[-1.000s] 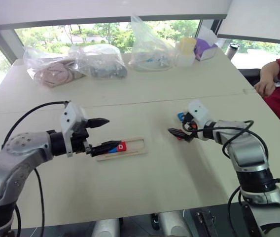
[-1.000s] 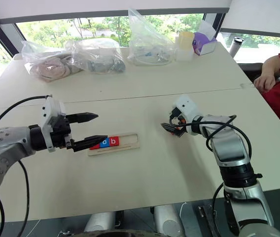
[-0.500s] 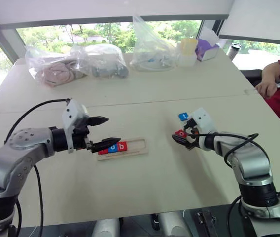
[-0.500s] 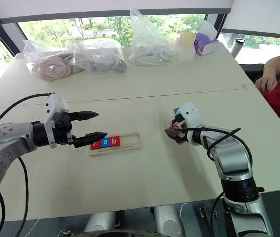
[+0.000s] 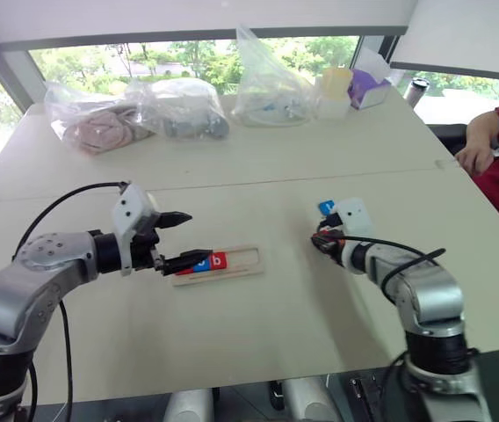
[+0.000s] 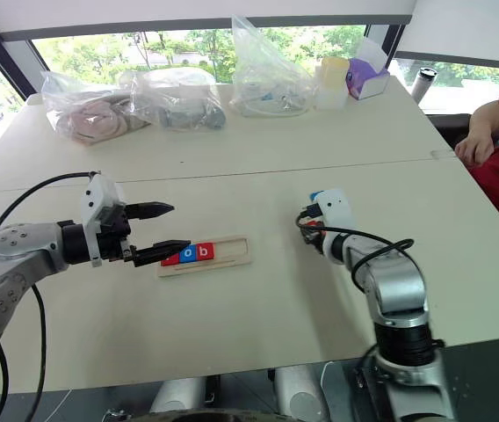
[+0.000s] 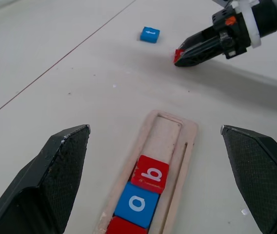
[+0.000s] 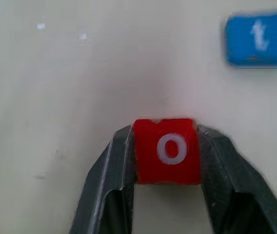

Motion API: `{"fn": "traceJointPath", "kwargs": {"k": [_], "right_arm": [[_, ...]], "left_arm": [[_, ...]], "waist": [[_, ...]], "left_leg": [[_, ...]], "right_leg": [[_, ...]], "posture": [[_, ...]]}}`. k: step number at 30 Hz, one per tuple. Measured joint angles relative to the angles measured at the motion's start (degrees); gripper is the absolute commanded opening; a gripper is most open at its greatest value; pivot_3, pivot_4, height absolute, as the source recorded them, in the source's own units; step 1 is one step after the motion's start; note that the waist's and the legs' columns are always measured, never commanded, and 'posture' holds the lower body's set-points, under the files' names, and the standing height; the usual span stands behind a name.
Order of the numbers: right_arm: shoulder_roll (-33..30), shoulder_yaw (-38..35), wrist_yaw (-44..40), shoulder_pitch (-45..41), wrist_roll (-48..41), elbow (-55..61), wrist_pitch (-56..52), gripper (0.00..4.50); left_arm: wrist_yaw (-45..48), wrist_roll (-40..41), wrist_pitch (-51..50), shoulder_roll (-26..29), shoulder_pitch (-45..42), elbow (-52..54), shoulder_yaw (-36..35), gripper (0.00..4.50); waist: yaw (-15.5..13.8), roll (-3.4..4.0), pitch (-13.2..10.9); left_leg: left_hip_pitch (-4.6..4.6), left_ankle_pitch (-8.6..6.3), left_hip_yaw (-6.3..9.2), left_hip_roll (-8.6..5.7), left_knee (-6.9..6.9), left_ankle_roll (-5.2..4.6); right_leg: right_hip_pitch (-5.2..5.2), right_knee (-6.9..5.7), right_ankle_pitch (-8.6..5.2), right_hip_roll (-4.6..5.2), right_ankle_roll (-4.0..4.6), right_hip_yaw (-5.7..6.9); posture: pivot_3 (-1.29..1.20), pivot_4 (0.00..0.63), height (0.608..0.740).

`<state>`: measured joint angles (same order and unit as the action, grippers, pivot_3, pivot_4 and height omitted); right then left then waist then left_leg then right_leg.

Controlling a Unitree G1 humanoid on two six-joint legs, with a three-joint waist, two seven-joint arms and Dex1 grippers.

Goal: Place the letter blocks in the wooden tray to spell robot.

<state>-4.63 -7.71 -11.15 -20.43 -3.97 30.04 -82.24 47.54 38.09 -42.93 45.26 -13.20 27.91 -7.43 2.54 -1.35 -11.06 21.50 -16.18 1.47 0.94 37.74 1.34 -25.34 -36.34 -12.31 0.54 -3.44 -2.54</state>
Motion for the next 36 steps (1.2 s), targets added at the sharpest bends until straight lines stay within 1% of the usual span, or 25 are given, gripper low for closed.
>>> {"fn": "traceJointPath", "kwargs": {"k": [3,7,9,10,14,16,18,19,20,21,22,23,24,26,28,30,31,34,36], "right_arm": [[4.32,0.17,4.37,1.17,1.57,6.13,-6.66,1.18],[5.70,1.86,6.74,2.77,2.12,10.25,-9.83,1.18],[5.75,2.31,6.96,3.48,2.10,10.45,-9.83,2.20],[5.73,2.35,7.09,3.59,2.09,10.81,-9.84,2.51],[4.82,2.33,6.56,3.28,1.40,10.86,-9.79,4.46],[2.51,1.28,5.02,2.45,0.57,10.67,-8.44,4.46],[-4.03,0.92,1.29,1.40,-1.40,10.63,-4.66,4.46],[-8.05,0.65,-2.20,1.41,-3.05,10.44,-1.57,4.46],[-10.75,0.14,-5.37,1.57,-4.80,10.17,0.81,4.46],[-13.58,-1.12,-11.18,2.67,-8.30,9.95,4.52,4.46],[-15.15,-1.89,-14.10,3.47,-10.20,9.91,6.29,4.46],[-18.79,-2.03,-20.09,5.91,-12.67,9.42,11.30,4.46],[-23.91,-2.00,-26.17,9.35,-14.80,8.78,16.52,4.46],[-32.35,-1.79,-36.86,16.47,-16.00,4.89,27.36,4.46],[-36.46,-0.95,-43.11,18.99,-15.70,-0.17,36.16,4.46],[-37.85,0.08,-46.29,18.71,-14.68,-5.98,44.21,4.46],[-37.84,0.71,-47.49,17.55,-13.44,-10.87,50.29,4.46],[-37.88,2.49,-49.98,15.10,-10.34,-21.67,63.51,4.46],[-37.76,3.88,-51.40,13.57,-9.33,-26.56,69.04,4.46]], "left_arm": [[-0.24,0.06,-0.01,-0.54,-0.28,-0.57,-0.02,4.50],[-0.02,-0.01,-0.01,-0.64,-0.89,-0.99,0.14,4.50],[0.15,-0.10,0.03,-0.76,-1.40,-1.16,0.41,4.50],[0.35,-0.18,0.16,-0.99,-2.12,-1.89,1.27,4.50],[0.96,-0.76,0.93,-1.25,-2.92,-3.15,2.36,4.50],[1.22,-1.13,1.14,-1.24,-2.96,-3.23,2.37,4.50],[1.62,-1.23,1.17,-1.22,-3.00,-3.45,2.42,4.50],[1.97,-1.28,1.18,-1.17,-2.99,-3.60,2.41,4.50],[2.19,-1.31,1.18,-1.00,-2.98,-3.74,2.43,4.50],[2.59,-1.34,1.18,-0.58,-2.99,-3.84,2.44,4.50],[2.84,-1.37,1.18,-0.25,-2.98,-3.95,2.43,4.50],[3.38,-1.58,1.28,0.08,-3.16,-4.19,2.62,4.50],[4.01,-1.97,1.43,1.06,-2.85,-4.32,2.68,4.50],[5.30,-3.15,2.17,3.40,-2.16,-4.85,2.67,4.50],[6.50,-3.97,2.68,4.76,-1.75,-5.36,2.68,4.50],[7.58,-4.16,3.48,5.60,-1.20,-5.30,2.67,4.50],[8.12,-4.30,3.58,6.03,-0.84,-5.33,2.68,4.50],[9.35,-4.48,4.03,6.55,-0.21,-5.46,2.66,4.50],[10.03,-4.73,4.43,6.74,0.18,-5.77,2.66,4.50]], "waist": [[-0.11,0.00,0.00],[0.01,0.00,0.00],[0.03,0.00,0.00],[0.01,0.01,0.00],[0.07,0.01,0.00],[0.06,0.02,-0.01],[0.10,0.03,-0.02],[0.04,0.01,-0.02],[0.05,0.00,-0.02],[0.06,-0.01,-0.02],[0.06,-0.01,-0.02],[-0.02,-0.01,-0.02],[-0.13,-0.01,-0.02],[-0.05,-0.02,-0.03],[0.36,-0.04,-0.05],[0.87,-0.11,-0.08],[1.07,-0.13,-0.08],[1.13,-0.13,-0.09],[1.13,-0.12,-0.09]], "left_leg": [[0.04,0.00,0.01,-0.03,0.00,0.00],[0.03,0.00,0.00,-0.04,0.01,0.00],[0.01,0.00,-0.04,-0.04,0.00,0.00],[0.01,0.00,-0.04,-0.04,0.00,0.00],[0.00,0.00,-0.02,-0.03,-0.02,0.00],[0.01,0.00,-0.05,-0.03,-0.02,0.00],[0.01,0.00,-0.10,-0.04,-0.02,0.00],[0.01,0.00,-0.08,-0.04,-0.03,0.00],[0.01,0.00,-0.08,-0.05,-0.07,-0.01],[0.00,-0.01,-0.08,-0.05,-0.12,-0.01],[-0.04,-0.01,-0.08,-0.05,-0.20,-0.01],[-0.06,-0.01,-0.07,-0.05,-0.28,-0.01],[-0.09,0.00,-0.06,-0.09,-0.43,-0.01],[-0.10,-0.01,-0.11,-0.09,-0.50,-0.02],[-0.14,-0.01,-0.27,-0.08,-0.50,-0.02],[-0.17,-0.01,-0.30,-0.07,-0.43,-0.02],[-0.19,-0.01,-0.30,-0.07,-0.40,-0.02],[-0.18,0.00,-0.29,-0.07,-0.32,-0.01],[-0.17,0.00,-0.29,-0.08,-0.32,-0.01]], "right_leg": [[0.02,0.07,-0.01,0.11,0.01,0.03],[0.05,0.16,-0.01,0.15,0.00,0.00],[0.07,0.16,-0.02,0.14,0.00,0.01],[0.08,0.15,-0.02,0.13,0.00,0.02],[0.07,0.15,-0.02,0.08,0.01,0.04],[0.07,0.16,-0.02,0.10,0.00,0.03],[0.08,0.21,-0.03,0.12,-0.01,0.01],[0.10,0.25,-0.05,0.11,-0.03,0.02],[0.10,0.25,-0.06,0.11,-0.05,0.02],[0.10,0.25,-0.07,0.09,-0.06,0.02],[0.10,0.26,-0.08,0.08,-0.08,0.02],[0.10,0.28,-0.09,0.07,-0.09,0.02],[0.11,0.31,-0.14,0.10,-0.16,0.02],[0.10,0.35,-0.18,0.10,-0.23,0.01],[0.06,0.33,-0.18,0.09,-0.21,-0.12],[0.08,0.31,-0.15,0.08,-0.16,-0.15],[0.10,0.31,-0.13,0.07,-0.14,-0.15],[0.12,0.29,-0.14,0.07,-0.13,-0.15],[0.11,0.24,-0.13,0.07,-0.13,-0.16]], "posture": [[0.00,0.150,0.740],[0.00,0.150,0.740],[0.00,0.150,0.740],[0.00,0.150,0.740],[0.00,0.150,0.740],[0.00,0.150,0.740],[0.00,0.150,0.740],[0.00,0.150,0.740],[0.00,0.150,0.740],[0.00,0.150,0.740],[0.00,0.150,0.740],[0.00,0.150,0.740],[0.00,0.150,0.740],[0.00,0.150,0.740],[0.00,0.150,0.740],[0.00,0.150,0.740],[0.00,0.150,0.740],[0.00,0.150,0.740],[0.00,0.150,0.740]]}}
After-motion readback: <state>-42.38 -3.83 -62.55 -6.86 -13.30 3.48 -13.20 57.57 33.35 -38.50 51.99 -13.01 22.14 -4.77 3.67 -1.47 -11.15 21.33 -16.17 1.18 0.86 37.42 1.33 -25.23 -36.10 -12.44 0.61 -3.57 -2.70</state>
